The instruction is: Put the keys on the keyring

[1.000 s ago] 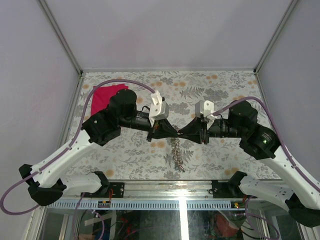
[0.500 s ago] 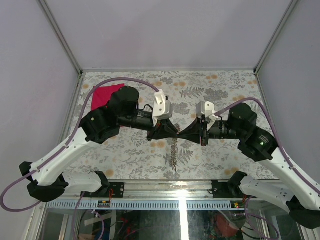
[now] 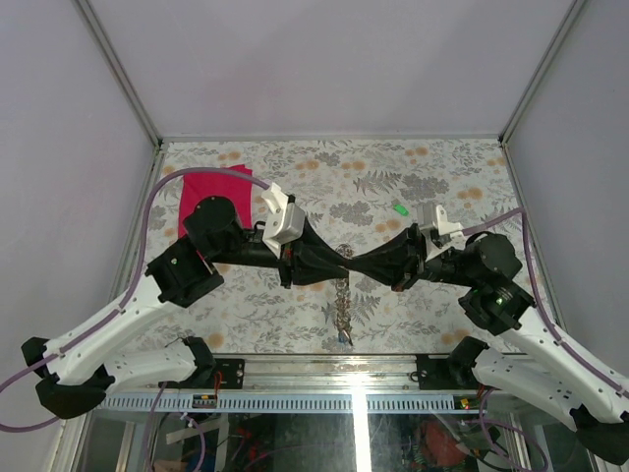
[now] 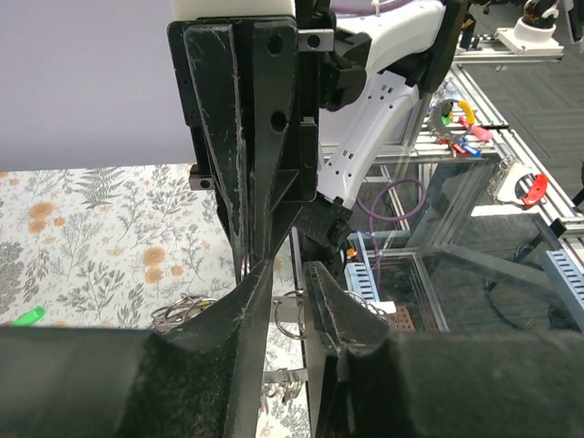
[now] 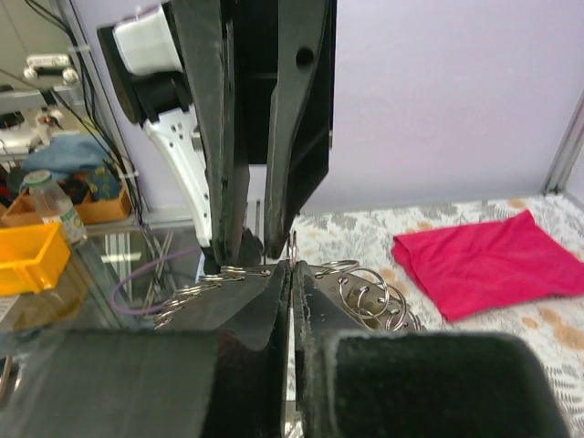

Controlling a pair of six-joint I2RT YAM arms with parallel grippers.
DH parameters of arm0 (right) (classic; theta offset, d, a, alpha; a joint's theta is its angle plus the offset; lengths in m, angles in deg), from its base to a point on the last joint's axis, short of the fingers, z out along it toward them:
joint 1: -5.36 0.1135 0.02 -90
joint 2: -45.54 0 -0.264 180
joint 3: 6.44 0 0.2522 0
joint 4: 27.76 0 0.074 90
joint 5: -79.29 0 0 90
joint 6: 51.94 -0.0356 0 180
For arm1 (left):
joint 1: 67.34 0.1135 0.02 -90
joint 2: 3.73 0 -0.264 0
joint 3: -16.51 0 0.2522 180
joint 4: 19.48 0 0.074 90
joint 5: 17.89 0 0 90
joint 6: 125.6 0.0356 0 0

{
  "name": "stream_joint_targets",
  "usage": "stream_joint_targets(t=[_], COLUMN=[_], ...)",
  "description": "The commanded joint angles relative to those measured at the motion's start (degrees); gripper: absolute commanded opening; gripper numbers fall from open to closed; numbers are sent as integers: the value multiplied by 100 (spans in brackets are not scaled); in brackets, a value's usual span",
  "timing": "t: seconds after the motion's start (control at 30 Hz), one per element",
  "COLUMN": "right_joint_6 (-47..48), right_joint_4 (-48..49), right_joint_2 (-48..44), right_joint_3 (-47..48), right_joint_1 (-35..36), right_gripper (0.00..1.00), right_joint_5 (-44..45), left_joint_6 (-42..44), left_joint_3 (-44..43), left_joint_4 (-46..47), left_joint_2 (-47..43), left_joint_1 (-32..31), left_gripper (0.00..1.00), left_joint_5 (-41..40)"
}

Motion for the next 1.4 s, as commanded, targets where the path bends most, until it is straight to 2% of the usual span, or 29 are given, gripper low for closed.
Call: stream_joint_targets(t=[0.0,0.2,0.7,1.03,1.27,1.37], right_joint_6=[-624,-771,-720,-718,-684,-668], right_joint_4=[1848,2122,1924,1888,1791,1743], right_joint_2=[-139,-123,-189,-146,-108,-87], right_joint_3=[-53,-65,13,63,94,104], right_joint_1=[29,28,29,26,29,29], right_gripper=[0,0,0,0,0,0], right_joint_5=[175,170,-36,-77,-101,-108], left_joint_6=[-469,-529,-616,-661,-671,-675], left_joint_3=[294,474,816,760,742,721], left_joint_4=[1296,1504,1931,1985,2014,2019], left_joint_2=[-247,-356,-688,-433,-364,-342], left_joint_1=[-29,-29,-27,-27,-28,-32], left_gripper=[22,25,26,27,24,20], left_joint_5=[47,-36,-673,-444,-380,-374])
